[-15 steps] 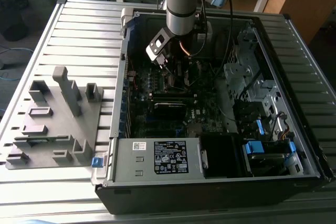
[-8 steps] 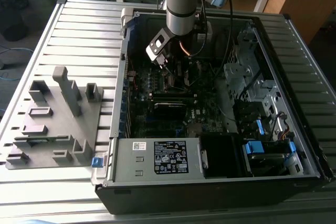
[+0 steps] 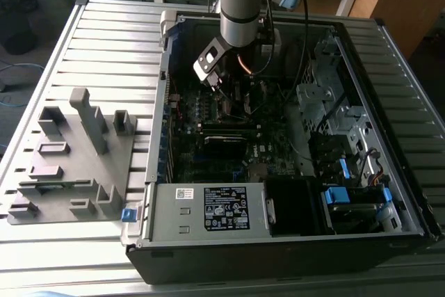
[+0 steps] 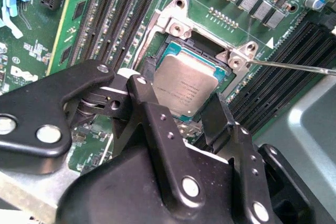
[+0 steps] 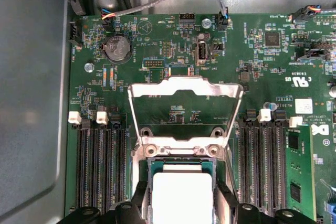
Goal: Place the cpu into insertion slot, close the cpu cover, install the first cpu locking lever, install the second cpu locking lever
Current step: 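Place the cpu into insertion slot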
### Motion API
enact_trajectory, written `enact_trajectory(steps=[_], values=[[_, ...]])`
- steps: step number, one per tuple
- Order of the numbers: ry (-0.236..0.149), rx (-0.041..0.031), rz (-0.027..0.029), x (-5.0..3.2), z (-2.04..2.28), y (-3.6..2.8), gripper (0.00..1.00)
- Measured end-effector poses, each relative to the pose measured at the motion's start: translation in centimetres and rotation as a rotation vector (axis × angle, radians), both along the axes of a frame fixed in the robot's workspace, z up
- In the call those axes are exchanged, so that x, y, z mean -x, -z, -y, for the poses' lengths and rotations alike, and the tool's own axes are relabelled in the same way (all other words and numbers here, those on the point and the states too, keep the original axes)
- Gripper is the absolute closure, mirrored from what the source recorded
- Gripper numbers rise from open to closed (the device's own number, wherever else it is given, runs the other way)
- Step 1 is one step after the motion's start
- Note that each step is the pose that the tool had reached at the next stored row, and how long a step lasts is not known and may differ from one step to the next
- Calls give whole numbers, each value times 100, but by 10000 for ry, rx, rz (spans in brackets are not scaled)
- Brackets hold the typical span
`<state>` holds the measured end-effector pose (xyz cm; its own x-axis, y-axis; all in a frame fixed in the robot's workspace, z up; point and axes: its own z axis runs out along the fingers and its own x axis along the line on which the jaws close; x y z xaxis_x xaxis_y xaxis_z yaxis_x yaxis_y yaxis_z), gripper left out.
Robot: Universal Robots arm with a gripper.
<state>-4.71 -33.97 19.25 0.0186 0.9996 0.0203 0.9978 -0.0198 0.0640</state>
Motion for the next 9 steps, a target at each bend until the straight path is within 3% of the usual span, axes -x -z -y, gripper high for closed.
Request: enact_trajectory(steps=[1,6,9], values=[[0,1,0,0,0,0,38],[0,2,-1,1,1,-9,38],[1,2,-1,0,0,-66,38]])
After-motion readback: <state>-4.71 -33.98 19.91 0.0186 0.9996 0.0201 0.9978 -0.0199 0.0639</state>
